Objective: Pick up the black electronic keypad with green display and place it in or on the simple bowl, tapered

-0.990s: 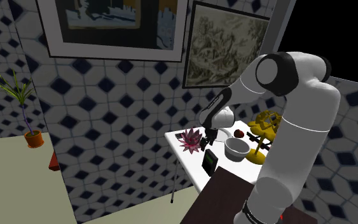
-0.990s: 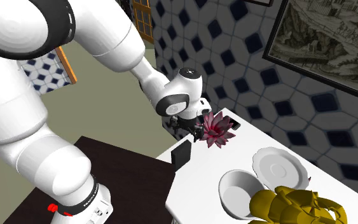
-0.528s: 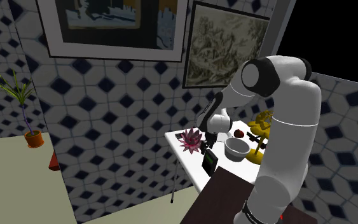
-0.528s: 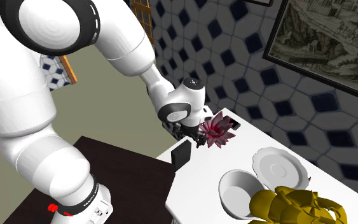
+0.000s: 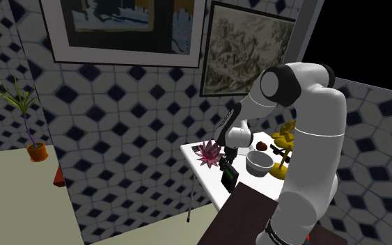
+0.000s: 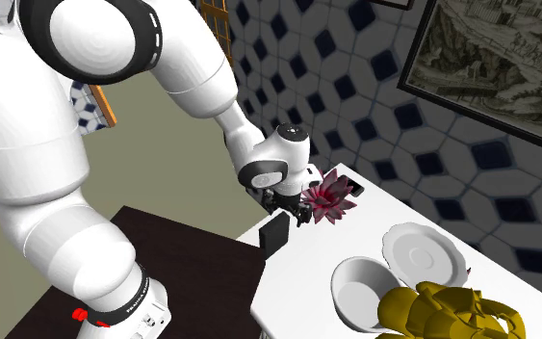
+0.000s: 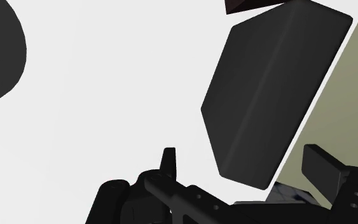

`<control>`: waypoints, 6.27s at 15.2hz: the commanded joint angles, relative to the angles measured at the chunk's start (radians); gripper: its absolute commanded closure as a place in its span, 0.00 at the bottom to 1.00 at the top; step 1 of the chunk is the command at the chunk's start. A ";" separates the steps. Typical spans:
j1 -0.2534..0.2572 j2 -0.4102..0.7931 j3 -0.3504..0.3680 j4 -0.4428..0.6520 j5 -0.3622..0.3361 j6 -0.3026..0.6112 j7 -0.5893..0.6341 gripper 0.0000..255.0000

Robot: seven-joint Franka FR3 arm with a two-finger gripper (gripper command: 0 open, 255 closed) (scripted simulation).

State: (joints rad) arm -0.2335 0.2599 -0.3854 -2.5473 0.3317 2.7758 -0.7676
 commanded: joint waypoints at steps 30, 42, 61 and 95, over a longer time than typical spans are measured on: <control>0.061 -0.300 -0.116 -0.005 -0.330 -0.254 0.243 1.00; 0.043 -0.449 -0.098 0.044 -0.425 -0.438 0.316 1.00; -0.104 -0.165 -0.322 0.471 -0.234 -0.633 -0.178 1.00; -0.314 0.219 -0.261 0.644 0.060 -0.524 -0.475 1.00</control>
State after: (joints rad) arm -0.5479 0.4776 -0.6477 -1.9023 0.3906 2.2505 -1.2428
